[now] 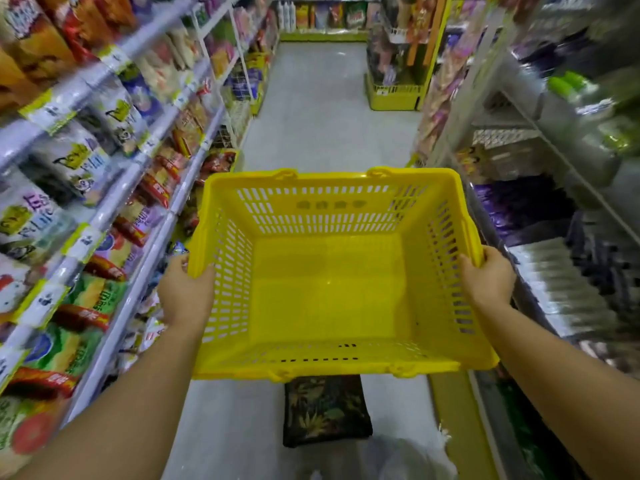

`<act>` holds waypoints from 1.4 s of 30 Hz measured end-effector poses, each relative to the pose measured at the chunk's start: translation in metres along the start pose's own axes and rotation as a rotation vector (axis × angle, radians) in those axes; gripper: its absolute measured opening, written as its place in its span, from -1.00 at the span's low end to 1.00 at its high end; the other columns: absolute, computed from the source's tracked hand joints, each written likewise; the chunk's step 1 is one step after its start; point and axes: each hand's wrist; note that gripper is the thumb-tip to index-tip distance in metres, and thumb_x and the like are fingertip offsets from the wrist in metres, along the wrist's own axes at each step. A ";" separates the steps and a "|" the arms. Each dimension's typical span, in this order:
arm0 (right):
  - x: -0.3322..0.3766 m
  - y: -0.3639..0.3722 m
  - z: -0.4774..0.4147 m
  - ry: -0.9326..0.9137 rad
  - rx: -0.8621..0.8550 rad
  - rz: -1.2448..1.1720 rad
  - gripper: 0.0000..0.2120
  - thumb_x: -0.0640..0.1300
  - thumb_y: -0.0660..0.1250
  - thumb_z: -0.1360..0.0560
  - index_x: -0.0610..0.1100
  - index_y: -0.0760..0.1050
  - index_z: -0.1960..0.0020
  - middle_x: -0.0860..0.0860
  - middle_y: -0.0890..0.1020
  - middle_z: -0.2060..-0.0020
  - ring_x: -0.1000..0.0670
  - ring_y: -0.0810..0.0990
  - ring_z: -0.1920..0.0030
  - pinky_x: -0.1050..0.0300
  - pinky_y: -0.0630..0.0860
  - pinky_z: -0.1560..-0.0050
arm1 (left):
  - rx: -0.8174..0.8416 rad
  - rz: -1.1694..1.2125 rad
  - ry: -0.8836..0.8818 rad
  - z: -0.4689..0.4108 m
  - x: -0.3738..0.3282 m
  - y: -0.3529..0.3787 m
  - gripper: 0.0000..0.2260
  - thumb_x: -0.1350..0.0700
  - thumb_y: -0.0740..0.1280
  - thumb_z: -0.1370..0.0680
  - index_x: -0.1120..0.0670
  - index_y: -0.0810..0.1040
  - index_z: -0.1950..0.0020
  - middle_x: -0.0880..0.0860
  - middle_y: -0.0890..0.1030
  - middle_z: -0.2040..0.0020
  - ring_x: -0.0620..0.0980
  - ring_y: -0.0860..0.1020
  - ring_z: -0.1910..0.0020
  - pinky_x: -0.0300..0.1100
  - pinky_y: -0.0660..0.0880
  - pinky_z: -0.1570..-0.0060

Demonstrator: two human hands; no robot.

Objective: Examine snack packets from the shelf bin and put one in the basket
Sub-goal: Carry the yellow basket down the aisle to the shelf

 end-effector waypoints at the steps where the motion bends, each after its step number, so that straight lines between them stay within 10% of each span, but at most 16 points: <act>1: 0.004 0.007 -0.019 -0.007 0.002 0.002 -0.74 -0.16 0.33 -0.53 -0.30 0.53 -0.15 -0.33 0.62 -0.04 -0.33 0.56 -0.09 -0.15 0.45 -0.12 | -0.008 -0.004 -0.003 -0.013 -0.008 0.015 -0.65 0.11 0.40 -0.54 0.22 0.51 -0.28 0.17 0.61 0.01 0.12 0.49 0.17 -0.07 0.33 0.17; 7: 0.017 0.049 -0.133 -0.028 0.028 0.034 -0.73 -0.17 0.35 -0.52 -0.35 0.52 -0.12 -0.37 0.60 -0.05 -0.36 0.54 -0.09 -0.12 0.42 -0.07 | -0.067 0.008 -0.048 -0.071 -0.051 0.106 -0.71 0.15 0.41 -0.49 0.17 0.54 -0.19 0.06 0.57 0.22 -0.11 0.40 0.39 -0.20 0.23 0.41; 19: 0.068 0.090 -0.342 -0.049 0.100 0.037 -0.72 -0.18 0.33 -0.54 -0.32 0.51 -0.18 -0.35 0.60 -0.05 -0.35 0.55 -0.08 -0.13 0.43 -0.07 | -0.147 -0.068 -0.149 -0.161 -0.142 0.251 -0.58 0.10 0.45 -0.48 0.18 0.52 -0.30 0.02 0.46 0.35 0.10 0.43 0.29 -0.08 0.30 0.30; 26: 0.052 0.154 -0.400 0.010 0.082 0.018 -0.75 -0.22 0.33 -0.54 -0.35 0.51 -0.16 -0.35 0.60 -0.05 -0.33 0.56 -0.06 -0.09 0.43 -0.03 | -0.095 -0.111 -0.119 -0.226 -0.145 0.327 -0.57 0.10 0.43 -0.49 0.18 0.50 -0.33 0.30 0.60 -0.04 0.29 0.55 -0.04 0.07 0.44 0.03; 42: -0.170 0.460 -0.430 0.303 0.014 0.231 -0.69 -0.24 0.30 -0.56 -0.42 0.46 -0.22 -0.45 0.54 -0.10 -0.42 0.51 -0.13 -0.16 0.40 -0.06 | 0.186 -0.208 -0.006 -0.351 0.104 0.608 -0.76 0.16 0.43 -0.49 0.19 0.57 -0.12 0.26 0.64 0.00 0.23 0.58 0.00 -0.08 0.36 0.09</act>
Point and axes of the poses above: each hand's wrist, its own z-axis away from the middle knuckle, its own y-axis out of the palm, x = y × z
